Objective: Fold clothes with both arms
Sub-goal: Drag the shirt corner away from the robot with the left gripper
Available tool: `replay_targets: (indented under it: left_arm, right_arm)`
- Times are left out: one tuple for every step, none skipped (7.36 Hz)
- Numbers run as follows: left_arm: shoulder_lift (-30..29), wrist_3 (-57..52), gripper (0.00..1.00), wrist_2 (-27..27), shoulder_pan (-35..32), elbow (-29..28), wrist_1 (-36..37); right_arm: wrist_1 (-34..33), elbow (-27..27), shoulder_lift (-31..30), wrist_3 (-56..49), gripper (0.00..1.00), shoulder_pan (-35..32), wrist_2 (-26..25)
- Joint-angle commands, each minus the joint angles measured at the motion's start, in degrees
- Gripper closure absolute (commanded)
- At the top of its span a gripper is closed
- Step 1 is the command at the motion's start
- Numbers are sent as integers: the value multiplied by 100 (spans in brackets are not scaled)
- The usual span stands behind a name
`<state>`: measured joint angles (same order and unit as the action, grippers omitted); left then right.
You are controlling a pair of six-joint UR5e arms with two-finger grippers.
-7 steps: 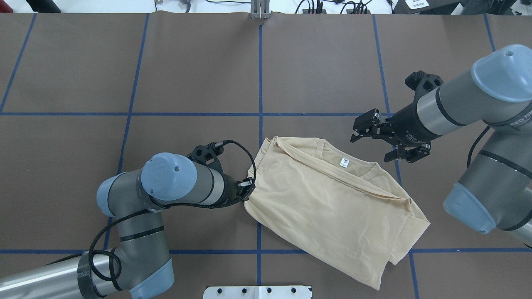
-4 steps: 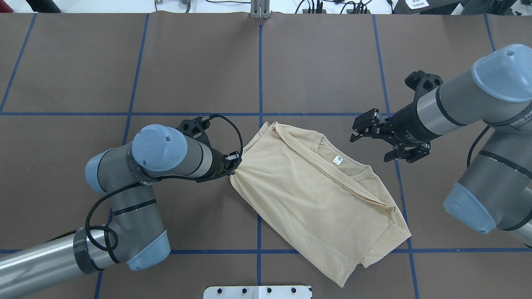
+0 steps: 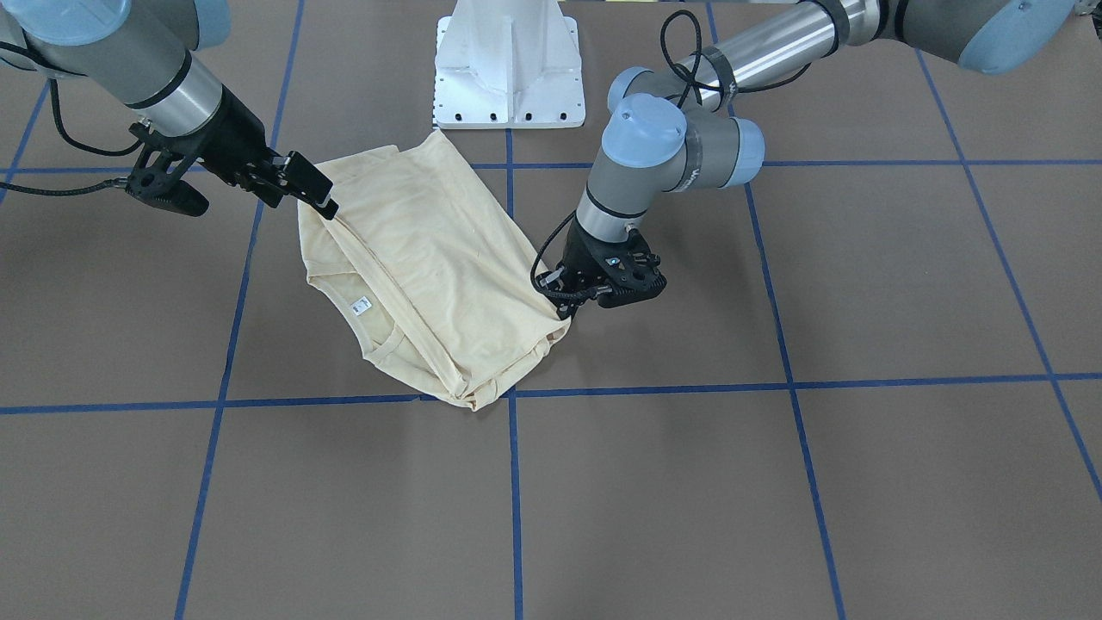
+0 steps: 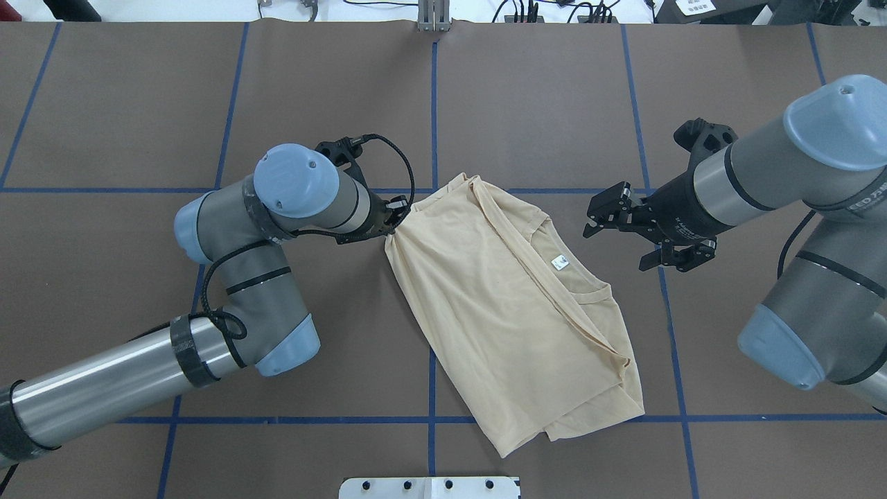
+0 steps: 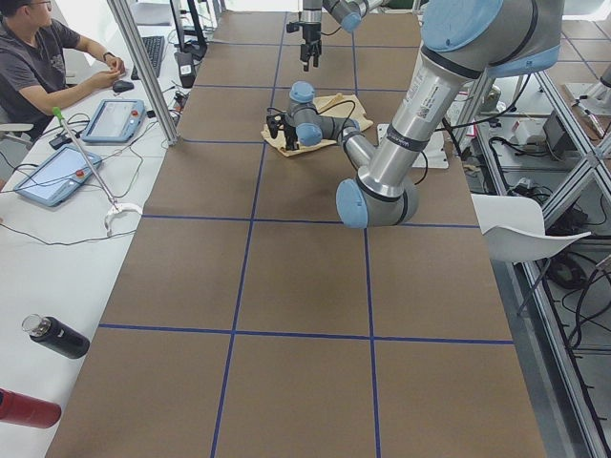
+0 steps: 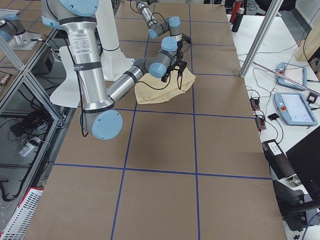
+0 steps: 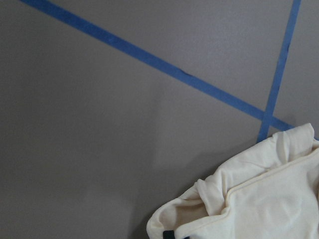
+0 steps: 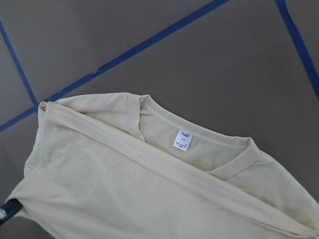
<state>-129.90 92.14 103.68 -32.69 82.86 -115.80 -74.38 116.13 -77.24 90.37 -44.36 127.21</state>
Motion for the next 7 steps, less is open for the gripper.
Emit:
replay_targets:
  left_arm:
    - [-351, -467, 100, -6, -368, -602, -47]
    - [-509, -573, 100, -6, -483, -1004, -335]
    - [-702, -740, 100, -6, -597, -1556, -851]
    - [-852, -820, 100, -14, -676, -1936, -1187]
    - [-932, -925, 100, -32, -738, -2105, -1390]
    - [-950, -1030, 100, -389, -756, -2229, -1636]
    - [-1028, -1075, 100, -505, -756, -2500, -2126]
  right_arm:
    - [-6, -2, -1, 7, 0, 6, -3]
    - [-6, -2, -1, 7, 0, 6, -3]
    - [3, -11, -10, -2, 0, 15, -12]
    - [3, -2, -10, 7, 0, 50, -73]
    - [3, -2, -10, -2, 0, 85, -178]
    - [-6, -2, -19, -2, 0, 102, -258]
    - [-6, -11, -45, -2, 0, 120, -258]
